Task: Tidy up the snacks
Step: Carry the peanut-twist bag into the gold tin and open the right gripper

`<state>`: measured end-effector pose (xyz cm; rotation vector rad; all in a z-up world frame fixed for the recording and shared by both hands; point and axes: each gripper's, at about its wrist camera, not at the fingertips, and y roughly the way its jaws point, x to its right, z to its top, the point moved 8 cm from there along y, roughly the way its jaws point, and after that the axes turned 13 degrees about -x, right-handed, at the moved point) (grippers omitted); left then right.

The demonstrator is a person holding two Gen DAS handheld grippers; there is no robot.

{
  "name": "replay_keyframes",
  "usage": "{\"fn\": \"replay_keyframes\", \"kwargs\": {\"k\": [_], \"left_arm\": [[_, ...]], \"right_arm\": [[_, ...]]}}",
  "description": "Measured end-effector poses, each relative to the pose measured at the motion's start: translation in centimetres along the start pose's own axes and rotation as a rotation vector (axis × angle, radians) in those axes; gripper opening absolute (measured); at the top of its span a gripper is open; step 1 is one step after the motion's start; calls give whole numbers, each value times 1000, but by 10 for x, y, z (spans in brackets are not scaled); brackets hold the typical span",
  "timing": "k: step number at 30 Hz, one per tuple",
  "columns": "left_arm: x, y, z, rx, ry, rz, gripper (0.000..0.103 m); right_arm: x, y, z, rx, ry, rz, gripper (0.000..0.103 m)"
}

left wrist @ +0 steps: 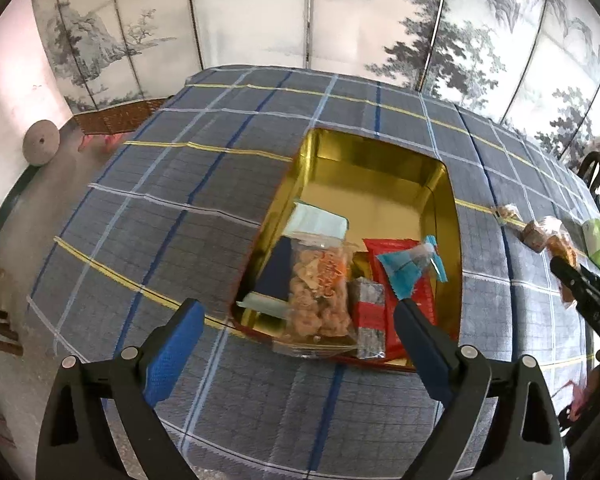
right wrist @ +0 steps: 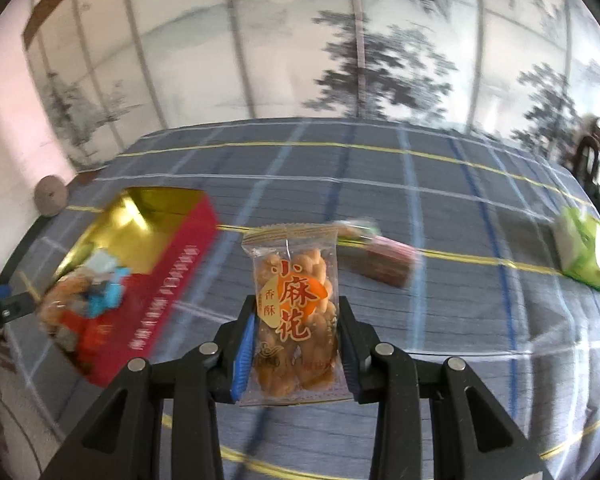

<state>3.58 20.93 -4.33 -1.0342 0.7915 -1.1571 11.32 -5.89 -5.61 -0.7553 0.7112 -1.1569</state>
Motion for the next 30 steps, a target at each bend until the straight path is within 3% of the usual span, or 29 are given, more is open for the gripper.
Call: {"fn": "replay_keyframes", "kwargs": {"k": [8, 16, 30], "left_arm": [[-31, -3, -1, 0, -73, 12, 95], [-52, -4, -5, -3, -108, 23, 95], [-70, -4, -13, -13, -118, 51, 95]], "right_arm": [[-82, -3, -1, -20, -126, 111, 37], [-135, 4, -4, -55, -201, 169, 37], [-187, 35, -11, -128, -286, 178, 37]]}}
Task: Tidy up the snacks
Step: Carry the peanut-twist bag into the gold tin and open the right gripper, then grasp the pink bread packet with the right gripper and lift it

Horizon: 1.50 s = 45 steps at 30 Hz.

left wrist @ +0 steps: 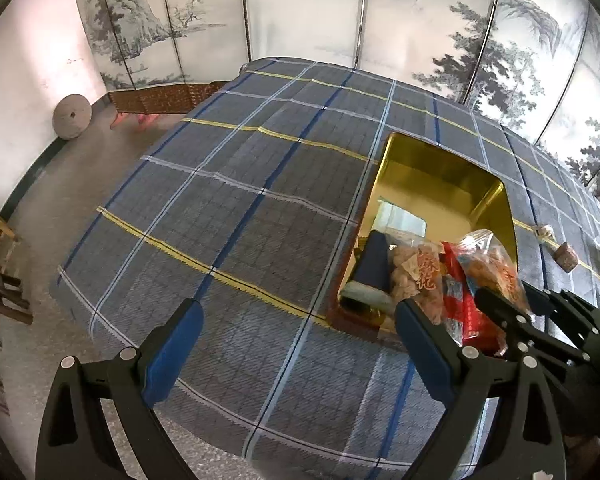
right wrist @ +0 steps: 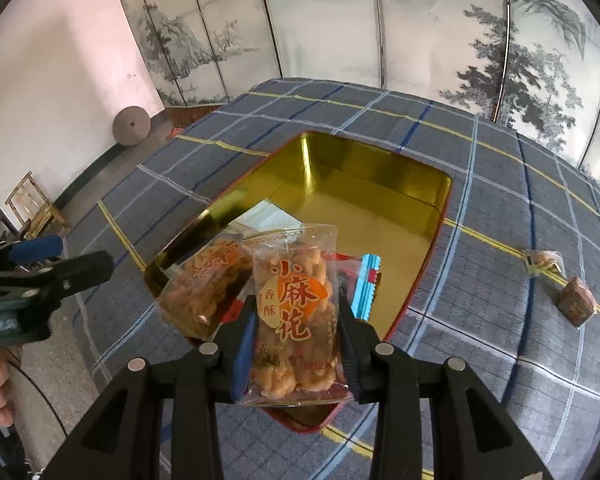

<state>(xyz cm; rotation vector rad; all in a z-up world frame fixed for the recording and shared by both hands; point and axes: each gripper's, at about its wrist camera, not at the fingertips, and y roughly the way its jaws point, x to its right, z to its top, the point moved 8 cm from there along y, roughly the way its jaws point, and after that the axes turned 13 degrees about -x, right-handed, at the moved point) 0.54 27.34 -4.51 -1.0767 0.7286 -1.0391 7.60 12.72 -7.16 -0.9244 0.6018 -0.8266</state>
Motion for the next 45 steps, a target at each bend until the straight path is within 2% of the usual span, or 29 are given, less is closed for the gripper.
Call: {"fn": "replay_keyframes", "kwargs": {"k": [12, 22, 29, 32, 38, 45], "left_arm": [[-2, 0, -1, -3, -1, -6, 95], [-1, 2, -4, -9, 2, -5, 95], [4, 2, -6, -11, 8, -10, 95], [8, 2, -6, -12, 15, -10, 95], [19, -1, -4, -5, 32, -12, 95], [36, -3, -2, -2, 70, -10, 95]], "right_arm": [[8, 23, 10, -18, 15, -49, 37], [7, 25, 10, -16, 9, -46, 38], [7, 23, 8, -20, 12, -26, 43], [8, 17, 9, -11, 12, -19, 51], [15, 0, 10, 18, 14, -8, 53], [50, -20, 7, 50, 48, -18, 53]]}}
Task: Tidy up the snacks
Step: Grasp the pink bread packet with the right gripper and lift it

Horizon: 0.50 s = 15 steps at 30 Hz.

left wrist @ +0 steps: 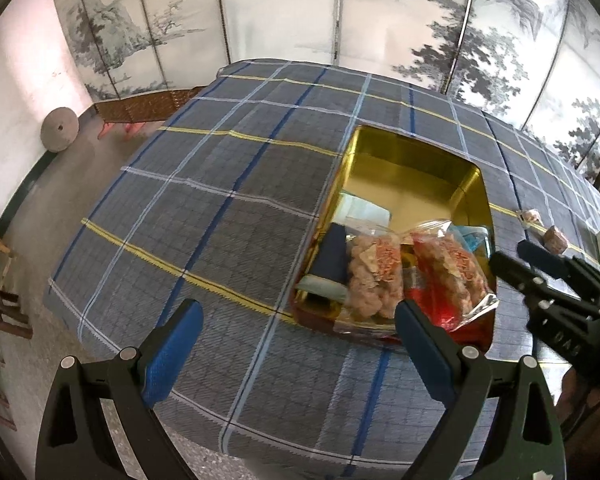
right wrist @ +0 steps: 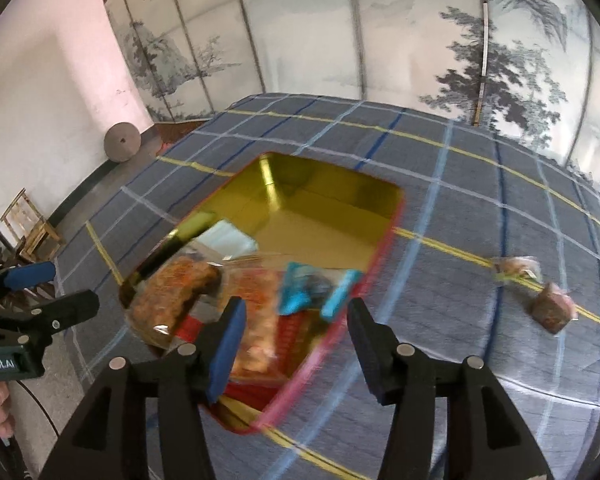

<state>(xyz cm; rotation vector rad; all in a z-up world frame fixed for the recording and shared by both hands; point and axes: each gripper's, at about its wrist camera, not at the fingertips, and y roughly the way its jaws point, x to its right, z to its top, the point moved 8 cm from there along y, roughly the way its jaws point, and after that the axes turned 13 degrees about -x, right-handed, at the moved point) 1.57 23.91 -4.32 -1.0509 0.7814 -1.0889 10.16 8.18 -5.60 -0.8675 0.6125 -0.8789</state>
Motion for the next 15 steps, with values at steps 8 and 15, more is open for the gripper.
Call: {"fn": "replay_keyframes", "kwargs": {"k": [8, 15], "left_arm": [[31, 0, 3, -4, 68, 0, 95], [58, 0, 5, -11, 124, -16, 95]], "right_arm": [[89, -13, -12, -2, 81, -99, 53], [180, -18, -17, -38, 99, -163, 53]]}}
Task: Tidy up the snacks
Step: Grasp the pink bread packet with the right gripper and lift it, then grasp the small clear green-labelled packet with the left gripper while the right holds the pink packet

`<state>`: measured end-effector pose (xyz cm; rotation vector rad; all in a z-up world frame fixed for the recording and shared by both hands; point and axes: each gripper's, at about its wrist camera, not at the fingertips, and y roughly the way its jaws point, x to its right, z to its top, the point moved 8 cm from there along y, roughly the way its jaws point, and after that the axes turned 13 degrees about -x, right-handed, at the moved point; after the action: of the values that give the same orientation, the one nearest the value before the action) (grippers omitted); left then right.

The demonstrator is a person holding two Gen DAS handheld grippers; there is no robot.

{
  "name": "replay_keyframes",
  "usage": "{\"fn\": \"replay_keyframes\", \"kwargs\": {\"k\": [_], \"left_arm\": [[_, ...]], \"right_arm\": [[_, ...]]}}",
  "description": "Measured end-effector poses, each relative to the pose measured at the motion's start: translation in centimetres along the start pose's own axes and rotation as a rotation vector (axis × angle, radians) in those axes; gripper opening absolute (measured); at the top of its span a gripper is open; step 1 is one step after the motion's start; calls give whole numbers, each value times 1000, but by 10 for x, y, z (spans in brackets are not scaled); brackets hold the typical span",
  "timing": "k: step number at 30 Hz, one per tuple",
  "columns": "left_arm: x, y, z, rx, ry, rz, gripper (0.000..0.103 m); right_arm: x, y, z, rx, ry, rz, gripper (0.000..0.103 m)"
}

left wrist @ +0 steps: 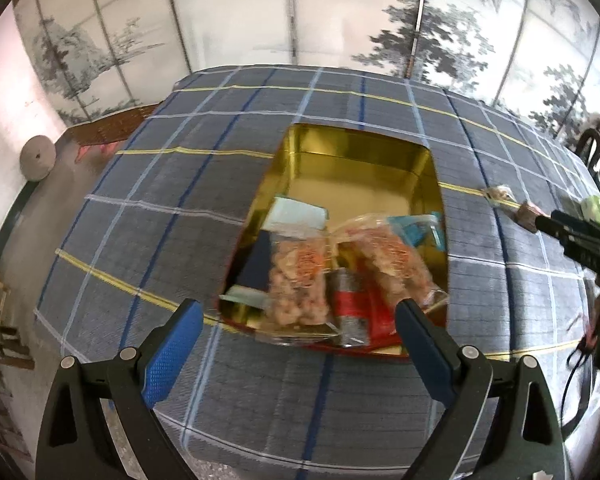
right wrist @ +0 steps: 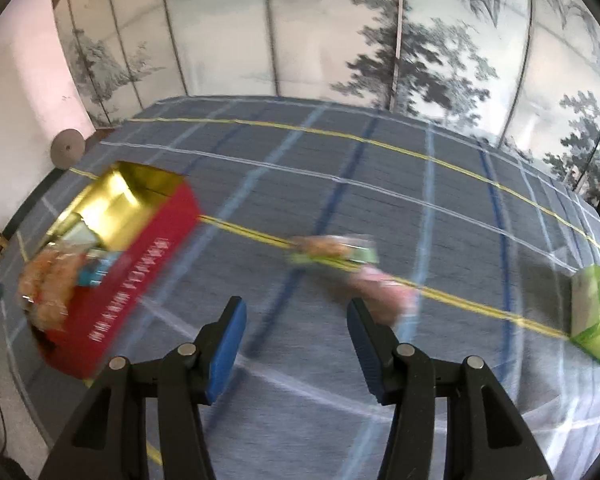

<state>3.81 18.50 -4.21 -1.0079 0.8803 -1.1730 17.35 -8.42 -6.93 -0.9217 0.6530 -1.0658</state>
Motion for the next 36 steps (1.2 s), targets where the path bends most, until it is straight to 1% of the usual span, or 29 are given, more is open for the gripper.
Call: {"fn": "replay_keyframes", "kwargs": {"k": [3, 7, 9, 15, 18, 23, 25, 26, 27, 31, 32, 33, 36], "left_arm": [[10, 1, 3, -7, 17, -5, 95], [25, 4, 10, -20, 39, -21, 95], [36, 6, 14, -29, 61, -28, 95], [68, 8, 29, -34, 130, -38, 95], [89, 12, 37, -36, 176, -49, 95], [125, 23, 50, -46, 247, -54, 95], [137, 27, 55, -40, 263, -46, 95], [143, 30, 58, -41, 272, -45, 95], [148, 32, 61, -39, 281, -46, 95], [170, 39, 68, -29, 317, -36, 95], [175, 40, 70, -22, 327, -33, 95], [180, 42, 72, -16, 340, -29, 95], [194, 47, 77, 1, 364, -32, 95]], "right_arm": [[29, 9, 3, -31, -16, 0, 53], [44, 19, 8, -68, -88, 23, 53], [48, 26, 11, -90, -131, 47, 53], [54, 46, 15, -128, -225, 80, 53], [55, 56, 17, -130, -240, 91, 53], [52, 67, 14, -103, -232, 128, 53], [51, 66, 14, -76, -222, 128, 50], [51, 65, 14, -65, -214, 135, 40], [50, 65, 12, -56, -202, 141, 35], [51, 62, 8, -26, -185, 127, 30], [51, 61, 6, -20, -177, 121, 28], [52, 60, 4, -13, -162, 113, 24], [61, 55, -3, -2, -124, 45, 24]]}}
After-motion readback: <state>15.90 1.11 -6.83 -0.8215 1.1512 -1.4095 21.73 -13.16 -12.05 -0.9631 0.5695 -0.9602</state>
